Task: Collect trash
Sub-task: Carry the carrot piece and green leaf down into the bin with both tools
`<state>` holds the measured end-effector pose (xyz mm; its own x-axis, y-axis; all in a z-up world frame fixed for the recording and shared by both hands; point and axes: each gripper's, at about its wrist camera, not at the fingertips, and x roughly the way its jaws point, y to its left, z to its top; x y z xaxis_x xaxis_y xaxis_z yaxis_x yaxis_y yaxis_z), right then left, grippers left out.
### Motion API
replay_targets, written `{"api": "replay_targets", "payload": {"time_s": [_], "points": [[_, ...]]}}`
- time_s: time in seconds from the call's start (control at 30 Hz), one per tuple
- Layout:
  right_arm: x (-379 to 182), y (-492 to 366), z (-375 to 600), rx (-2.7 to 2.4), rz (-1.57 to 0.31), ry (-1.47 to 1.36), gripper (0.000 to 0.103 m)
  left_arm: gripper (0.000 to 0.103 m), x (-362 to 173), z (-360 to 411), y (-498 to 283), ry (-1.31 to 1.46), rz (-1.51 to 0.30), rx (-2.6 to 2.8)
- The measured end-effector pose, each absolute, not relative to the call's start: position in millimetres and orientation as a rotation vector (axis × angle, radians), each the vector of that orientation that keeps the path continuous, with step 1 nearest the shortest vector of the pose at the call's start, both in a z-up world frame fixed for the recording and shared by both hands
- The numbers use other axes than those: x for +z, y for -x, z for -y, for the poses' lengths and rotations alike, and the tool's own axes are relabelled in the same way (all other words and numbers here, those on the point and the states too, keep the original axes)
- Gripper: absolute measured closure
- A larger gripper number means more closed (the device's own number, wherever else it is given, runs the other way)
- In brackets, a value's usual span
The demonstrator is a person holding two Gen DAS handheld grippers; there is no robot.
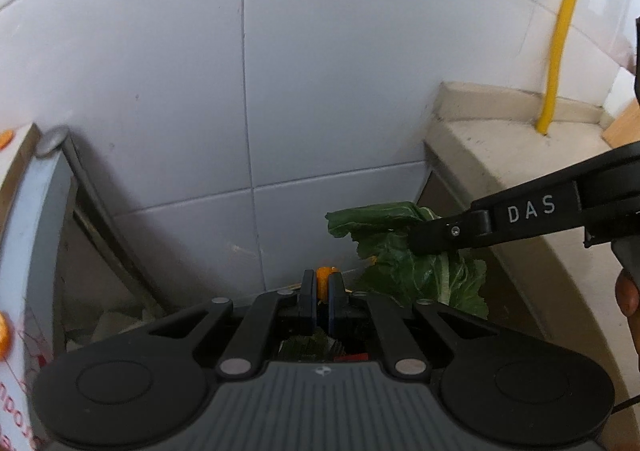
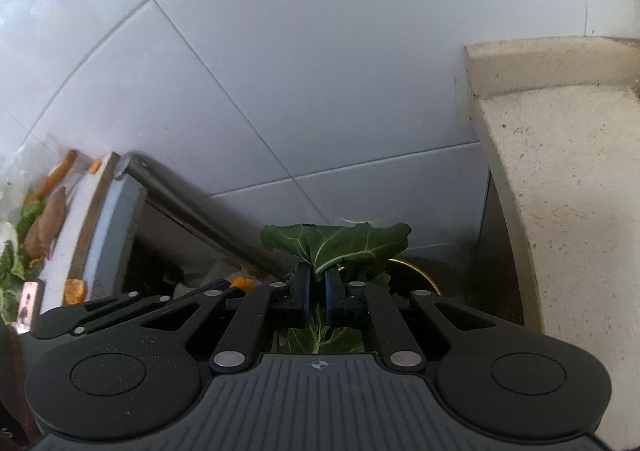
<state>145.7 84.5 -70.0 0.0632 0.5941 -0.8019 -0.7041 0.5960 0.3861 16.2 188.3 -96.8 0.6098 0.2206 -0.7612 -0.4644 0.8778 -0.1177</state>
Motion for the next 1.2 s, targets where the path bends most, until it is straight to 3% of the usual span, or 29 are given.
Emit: {"api": "replay_targets", "payload": {"time_s": [1.2], "points": [[-174.0, -154.5, -125.2, 0.902, -1.301, 0.209, 0.093, 0.101, -193.1, -198.9, -36.7, 0.411, -0.993, 0.489]]}}
